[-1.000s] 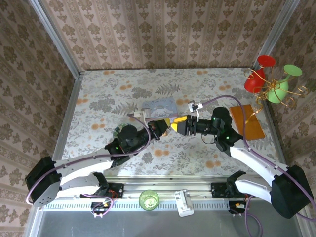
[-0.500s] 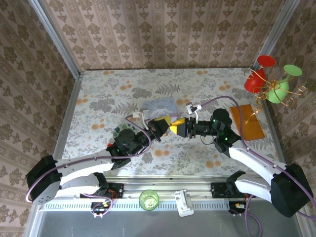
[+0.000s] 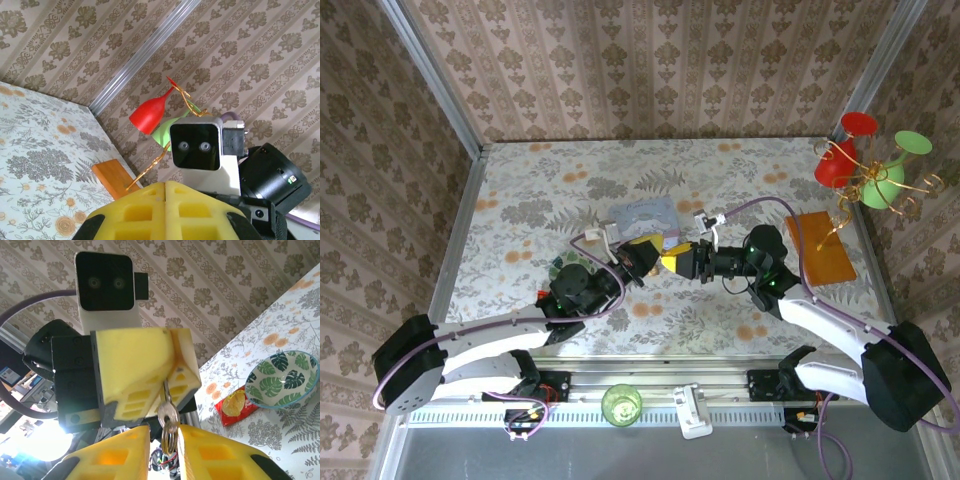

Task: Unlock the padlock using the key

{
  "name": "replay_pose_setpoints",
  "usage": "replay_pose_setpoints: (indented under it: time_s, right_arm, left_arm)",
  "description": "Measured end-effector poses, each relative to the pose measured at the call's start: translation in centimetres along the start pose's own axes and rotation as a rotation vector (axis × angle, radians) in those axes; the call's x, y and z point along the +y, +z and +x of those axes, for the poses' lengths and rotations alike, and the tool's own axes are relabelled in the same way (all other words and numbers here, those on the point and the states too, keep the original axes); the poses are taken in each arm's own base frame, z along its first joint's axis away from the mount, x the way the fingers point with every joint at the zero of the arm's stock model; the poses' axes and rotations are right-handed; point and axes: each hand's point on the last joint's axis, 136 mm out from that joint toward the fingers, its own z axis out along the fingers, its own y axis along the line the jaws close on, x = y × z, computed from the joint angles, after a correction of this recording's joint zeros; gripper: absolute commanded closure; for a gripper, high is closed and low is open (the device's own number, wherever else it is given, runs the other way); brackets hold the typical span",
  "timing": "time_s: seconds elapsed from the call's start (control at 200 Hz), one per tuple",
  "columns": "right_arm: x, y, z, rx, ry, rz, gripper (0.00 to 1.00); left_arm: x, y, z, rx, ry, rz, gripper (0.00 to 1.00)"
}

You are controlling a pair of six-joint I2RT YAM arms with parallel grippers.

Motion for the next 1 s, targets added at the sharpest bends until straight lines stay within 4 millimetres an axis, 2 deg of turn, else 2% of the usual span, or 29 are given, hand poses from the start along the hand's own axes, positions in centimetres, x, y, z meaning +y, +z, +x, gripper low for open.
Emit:
replay_pose_setpoints:
  time_s: [0.15,0.635,1.0]
  right_arm:
    - [0.29,0.09,-0.04,-0.003,-0.003,-0.01,0.86]
    - [-0.17,0.3,-0.27,-0.015,0.006,-0.006,0.8]
    - [-0.11,0.31,-0.62,-0.029,0.007,-0.004,0.86]
  left_arm:
    - [-0.17,0.03,-0.24,-0.013,0.008,0.008,1.0]
    - [0.09,0.31,0.14,-0.023,0.009,0.019,1.0]
    - [-0.05,0.08,-0.04,-0.045,0.004,0.04,1.0]
